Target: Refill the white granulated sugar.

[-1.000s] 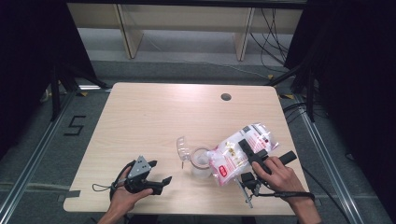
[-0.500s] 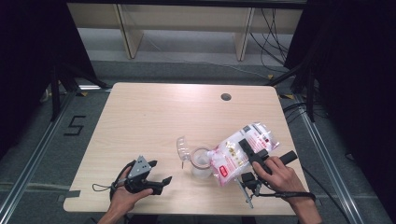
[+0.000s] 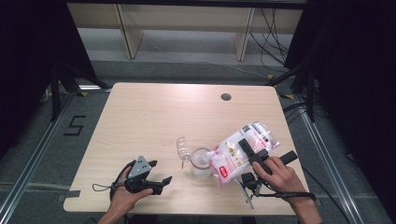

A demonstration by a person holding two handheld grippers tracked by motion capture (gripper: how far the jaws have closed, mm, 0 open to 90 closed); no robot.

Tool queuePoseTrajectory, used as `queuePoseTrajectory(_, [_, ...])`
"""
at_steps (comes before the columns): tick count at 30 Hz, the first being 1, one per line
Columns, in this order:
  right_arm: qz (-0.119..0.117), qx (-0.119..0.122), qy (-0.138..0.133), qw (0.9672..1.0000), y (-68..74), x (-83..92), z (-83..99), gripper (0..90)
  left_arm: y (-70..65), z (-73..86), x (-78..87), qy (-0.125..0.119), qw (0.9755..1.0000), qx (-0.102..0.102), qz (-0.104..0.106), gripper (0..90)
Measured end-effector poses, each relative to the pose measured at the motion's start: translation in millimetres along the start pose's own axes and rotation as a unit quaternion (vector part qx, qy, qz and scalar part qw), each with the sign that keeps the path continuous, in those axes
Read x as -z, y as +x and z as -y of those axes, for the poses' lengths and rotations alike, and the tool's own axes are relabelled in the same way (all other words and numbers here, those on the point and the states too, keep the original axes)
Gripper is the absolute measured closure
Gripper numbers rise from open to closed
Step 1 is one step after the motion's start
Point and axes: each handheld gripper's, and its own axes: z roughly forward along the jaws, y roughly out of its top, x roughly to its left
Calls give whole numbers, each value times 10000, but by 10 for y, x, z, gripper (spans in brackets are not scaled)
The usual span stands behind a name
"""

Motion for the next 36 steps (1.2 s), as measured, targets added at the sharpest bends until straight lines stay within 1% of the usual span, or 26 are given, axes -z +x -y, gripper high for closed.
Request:
queuePoseTrajectory(3, [14, -2, -14, 10000, -1, 1, -1, 717, 1, -1, 1, -5, 10000, 0, -4, 160])
queuePoseTrajectory(4, [18, 0, -15, 10000, 0, 0, 0, 717, 1, -3, 11, 37, 10000, -21, -39, 160])
queuePoseTrajectory(5, [14, 5, -9, 10000, 0, -1, 1, 717, 4, -1, 8, 4, 10000, -34, -21, 160])
queuePoseTrajectory(6, [-1, 29, 8, 10000, -5, 1, 3, 717, 5, -2, 14, 28, 10000, -40, -26, 160])
queuePoseTrajectory(7, [-28, 37, 8, 10000, -9, 0, 6, 718, 5, -2, 15, 38, 10000, -39, -32, 160])
queuePoseTrajectory(11, [-6, 24, 4, 10000, -11, 2, 8, 717, 3, -1, 13, 40, 10000, -26, -34, 160])
queuePoseTrajectory(13, [97, 23, -21, 9999, -9, 5, 5, 718, 5, -1, 9, -3, 10000, -36, -21, 160])
queuePoseTrajectory(14, [78, 36, -28, 10000, -15, 5, 2, 718, 5, -4, 15, 26, 10000, -35, -33, 160])
queuePoseTrajectory(15, [-35, -85, 85, 9999, -12, 18, -9, 718, 6, -4, 16, 26, 10000, -37, -34, 160])
queuePoseTrajectory(17, [-24, -46, 65, 10000, -17, 16, -7, 718, 8, -2, 12, 14, 10000, -35, -10, 160])
queuePoseTrajectory(18, [-50, -38, 75, 10000, -19, 16, -7, 718, 6, -2, 14, 42, 10000, -38, -37, 160])
queuePoseTrajectory(20, [3, 46, 15, 10000, -17, 7, 5, 718, 4, 2, 2, 0, 10000, -9, -1, 160])
queuePoseTrajectory(21, [32, 48, -1, 10000, -18, 7, 8, 718, 4, 4, -2, -27, 10000, -8, 5, 160])
queuePoseTrajectory(22, [43, 53, -5, 10000, -20, 9, 9, 719, 1, -1, 5, 8, 10000, -4, -20, 160])
queuePoseTrajectory(23, [41, 50, -1, 10000, -21, 12, 10, 719, 5, -7, 13, 38, 10000, -42, -31, 160])
queuePoseTrajectory(24, [9, 51, 16, 10000, -24, 15, 10, 719, 7, -8, 13, 25, 10000, -40, -18, 160])
queuePoseTrajectory(26, [20, 50, 11, 10000, -21, 11, 12, 719, 11, -6, 14, 23, 10000, -47, -13, 161])
queuePoseTrajectory(27, [31, 77, -12, 10000, -25, 6, 12, 720, 11, -4, 14, 19, 10000, -31, -20, 160])
queuePoseTrajectory(28, [40, 80, -17, 10000, -24, 2, 13, 720, 5, 1, 11, 7, 10000, 47, -17, 160])
queuePoseTrajectory(29, [35, 99, -29, 9999, -26, 0, 11, 720, 3, 1, 11, 4, 10000, 58, -22, 160])
queuePoseTrajectory(30, [23, 43, 4, 10000, -16, 5, 8, 721, 3, 0, 11, 2, 10000, 60, -18, 160])
queuePoseTrajectory(31, [12, 29, 6, 10000, -12, 6, 7, 722, 9, -6, 14, 17, 10000, -31, -16, 160])
queuePoseTrajectory(32, [43, 33, -15, 10000, -11, 6, 5, 722, 5, -8, 16, 33, 10000, -46, -36, 160])
queuePoseTrajectory(33, [65, 42, -32, 10000, -13, 5, 4, 723, -3, -6, 9, 3, 10000, -4, -28, 160])
queuePoseTrajectory(36, [107, 31, -38, 9999, -14, 7, 6, 724, 10, -3, 13, 31, 10000, -43, -15, 160])
